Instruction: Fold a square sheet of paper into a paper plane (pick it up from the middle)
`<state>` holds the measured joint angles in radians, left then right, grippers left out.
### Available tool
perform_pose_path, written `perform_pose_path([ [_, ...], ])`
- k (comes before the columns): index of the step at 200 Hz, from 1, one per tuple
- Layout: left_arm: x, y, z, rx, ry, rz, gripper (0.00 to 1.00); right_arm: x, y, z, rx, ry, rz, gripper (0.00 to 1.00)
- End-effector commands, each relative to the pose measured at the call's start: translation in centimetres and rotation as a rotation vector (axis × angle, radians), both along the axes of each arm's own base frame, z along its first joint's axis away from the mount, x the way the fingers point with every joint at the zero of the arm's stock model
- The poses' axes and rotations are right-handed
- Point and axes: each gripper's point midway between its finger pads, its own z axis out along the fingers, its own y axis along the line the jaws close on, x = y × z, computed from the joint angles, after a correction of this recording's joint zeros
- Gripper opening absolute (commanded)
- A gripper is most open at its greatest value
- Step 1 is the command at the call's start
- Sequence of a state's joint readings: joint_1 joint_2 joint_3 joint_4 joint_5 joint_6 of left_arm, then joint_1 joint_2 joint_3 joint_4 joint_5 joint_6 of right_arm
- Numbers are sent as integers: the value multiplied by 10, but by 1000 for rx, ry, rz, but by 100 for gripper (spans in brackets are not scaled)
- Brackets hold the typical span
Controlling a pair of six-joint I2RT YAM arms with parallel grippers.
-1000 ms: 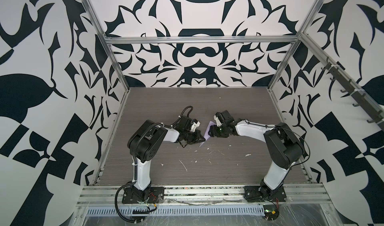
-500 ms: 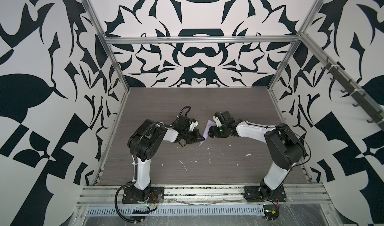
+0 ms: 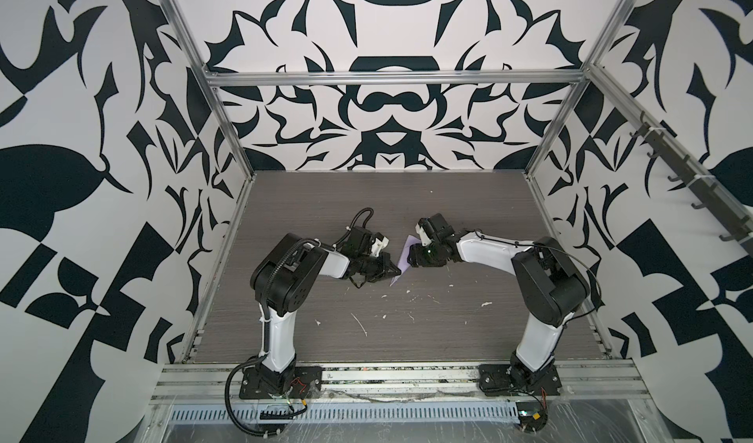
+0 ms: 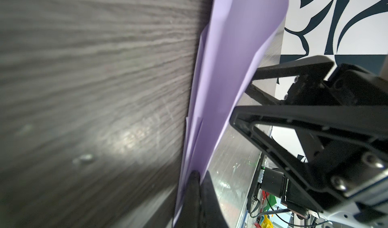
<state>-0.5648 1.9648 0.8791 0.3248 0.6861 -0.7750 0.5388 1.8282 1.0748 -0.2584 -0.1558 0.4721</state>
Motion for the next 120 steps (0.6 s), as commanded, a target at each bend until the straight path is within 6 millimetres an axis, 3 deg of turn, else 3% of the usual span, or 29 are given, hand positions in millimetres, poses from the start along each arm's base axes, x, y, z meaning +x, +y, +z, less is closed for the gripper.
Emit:
perform_pose_path([
  [1,-7,14,-31,92,76,41,0,-36,-34,-47,-180,174,-35,61],
  [69,-6,16,-32,106,79,51,0,-44,-44,-63,-305,221,-42,62],
  [120,-1,14,-18,89,44,51,12,-50,-47,-72,-354,249,-55,63],
])
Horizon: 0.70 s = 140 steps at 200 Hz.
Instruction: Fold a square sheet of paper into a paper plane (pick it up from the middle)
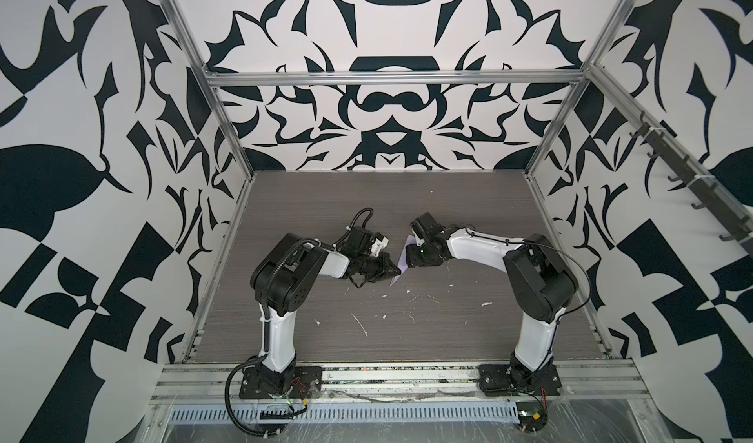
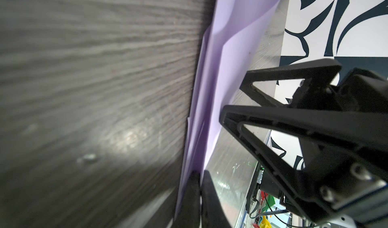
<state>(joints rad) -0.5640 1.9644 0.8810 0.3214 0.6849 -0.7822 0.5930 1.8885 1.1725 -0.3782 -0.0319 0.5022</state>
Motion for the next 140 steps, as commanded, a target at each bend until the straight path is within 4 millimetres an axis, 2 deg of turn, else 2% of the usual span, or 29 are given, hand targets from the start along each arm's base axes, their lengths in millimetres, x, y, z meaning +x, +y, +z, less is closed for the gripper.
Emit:
perform_pose_path([
  [1,-1,14,-18,88,37,45,13,-50,-49,-66,-223,230,-44,63],
  [52,2,15,-5,102,4,44,17,-56,-55,-74,-290,257,-51,63],
  [140,9,16,-3,135,-4,57,15,-64,-61,-83,-326,280,-67,55],
])
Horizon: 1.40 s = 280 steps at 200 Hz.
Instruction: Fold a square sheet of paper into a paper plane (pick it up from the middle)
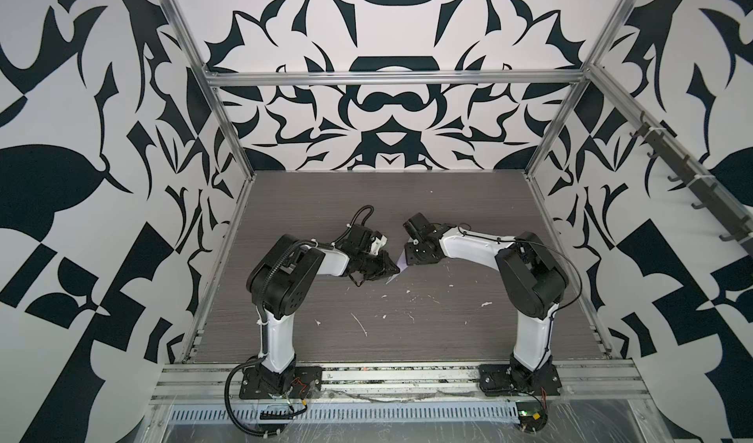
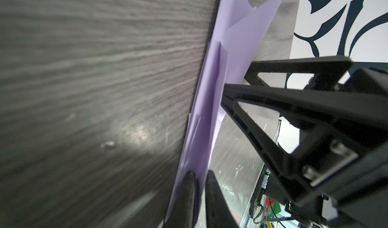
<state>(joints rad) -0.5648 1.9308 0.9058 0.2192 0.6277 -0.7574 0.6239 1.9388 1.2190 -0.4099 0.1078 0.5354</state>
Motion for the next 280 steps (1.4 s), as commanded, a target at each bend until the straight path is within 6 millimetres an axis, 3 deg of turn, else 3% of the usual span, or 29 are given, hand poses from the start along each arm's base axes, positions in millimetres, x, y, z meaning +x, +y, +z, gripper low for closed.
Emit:
perform_pose_path([
  [1,5,10,-6,74,2,35,15,-74,-54,-76,-202,323,-42,55],
  [81,8,14,-8,102,6,59,13,-77,-57,-85,-215,341,-52,59],
  [129,10,16,8,105,-19,66,19,-81,-65,-92,-252,350,-72,58],
  [191,14,40,34,196,-162,118,30,-83,-67,-97,-266,358,-82,59],
  [229,1,20,55,150,-330,65,28,-84,-66,-99,-266,365,-87,59],
  [280,-4,2,45,99,-316,4,14,-86,-66,-100,-263,371,-90,59],
])
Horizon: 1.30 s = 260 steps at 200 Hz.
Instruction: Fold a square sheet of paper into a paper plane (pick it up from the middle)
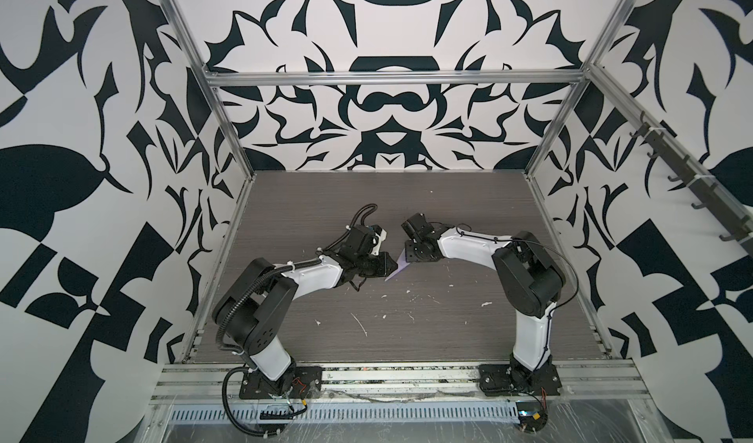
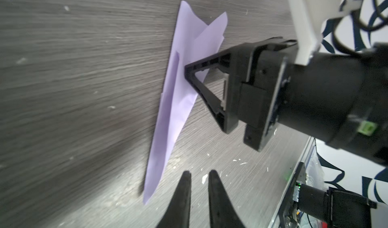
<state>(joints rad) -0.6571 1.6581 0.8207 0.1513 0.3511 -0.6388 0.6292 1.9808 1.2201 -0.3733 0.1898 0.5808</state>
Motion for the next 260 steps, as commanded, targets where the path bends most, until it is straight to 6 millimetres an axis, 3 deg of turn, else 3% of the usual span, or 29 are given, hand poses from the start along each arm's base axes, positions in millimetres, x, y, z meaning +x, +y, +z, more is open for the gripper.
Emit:
perform_pose_path([
  [1,5,-7,-6,-15,-9,-21,14,-96,-59,-89,-201,414,-41,59],
  [59,7,-13,-22,-4,45,-31,11,-96,-59,-90,-202,416,-42,59],
  [139,8,-3,-42,70,87,18,10,-96,-59,-91,-203,421,-42,59],
  [260,8,8,-54,128,99,53,7,-99,-61,-94,-213,432,-44,58],
])
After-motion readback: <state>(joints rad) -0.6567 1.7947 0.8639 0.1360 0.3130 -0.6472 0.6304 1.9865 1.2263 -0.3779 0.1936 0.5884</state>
